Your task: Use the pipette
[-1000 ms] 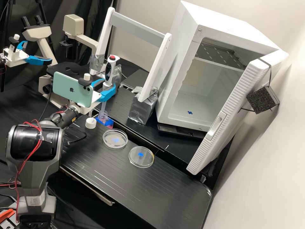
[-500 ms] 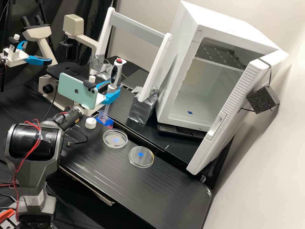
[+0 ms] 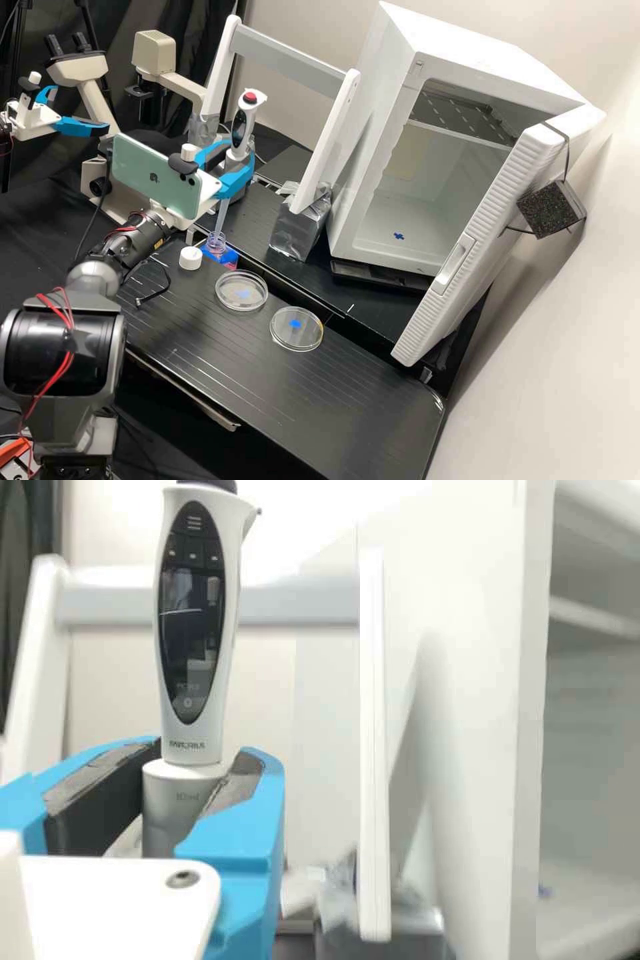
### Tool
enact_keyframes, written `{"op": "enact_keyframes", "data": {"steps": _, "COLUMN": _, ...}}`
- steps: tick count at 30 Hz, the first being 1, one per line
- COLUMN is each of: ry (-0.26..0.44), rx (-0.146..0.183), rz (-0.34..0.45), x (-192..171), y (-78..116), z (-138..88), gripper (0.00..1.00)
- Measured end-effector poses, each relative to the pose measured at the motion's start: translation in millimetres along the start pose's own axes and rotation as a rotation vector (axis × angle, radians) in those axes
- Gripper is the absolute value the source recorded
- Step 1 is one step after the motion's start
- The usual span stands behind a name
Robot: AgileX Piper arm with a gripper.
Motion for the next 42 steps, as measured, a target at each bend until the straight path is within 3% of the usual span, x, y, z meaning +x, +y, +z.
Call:
{"op": "enact_keyframes", "data": {"steps": 5, "ry": 0.049, "rx": 0.023, "rz": 0.056, "x": -3, "y": 20.1, "z": -15, "gripper": 0.00}}
{"op": "enact_keyframes", "data": {"steps": 11, "ry": 0.064, "rx": 0.052, "rz": 0.105, "x": -9, "y": 38.5, "z": -17, "gripper": 0.00}}
{"op": "enact_keyframes", "data": {"steps": 17, "ry": 0.057, "rx": -0.032, "rz": 0.142, "x": -22, "y": 51.7, "z": 7, "gripper": 0.00}}
{"op": "enact_keyframes", "data": {"steps": 22, "ry": 0.049, "rx": -0.044, "rz": 0.144, "x": -33, "y": 65.8, "z": 28, "gripper": 0.00}}
{"op": "enact_keyframes", "data": {"steps": 31, "ry": 0.085, "rx": -0.017, "rz": 0.058, "x": -48, "y": 92.4, "z": 46, "gripper": 0.00}}
{"op": "enact_keyframes", "data": {"steps": 36, "ry": 0.087, "rx": -0.060, "rz": -0.015, "x": -55, "y": 94.5, "z": 47, "gripper": 0.00}}
{"op": "enact_keyframes", "data": {"steps": 40, "ry": 0.060, "rx": -0.146, "rz": -0.079, "x": -58, "y": 93.5, "z": 51, "gripper": 0.00}}
{"op": "enact_keyframes", "data": {"steps": 42, "ry": 0.046, "rx": -0.169, "rz": -0.083, "x": -58, "y": 94.2, "z": 53, "gripper": 0.00}}
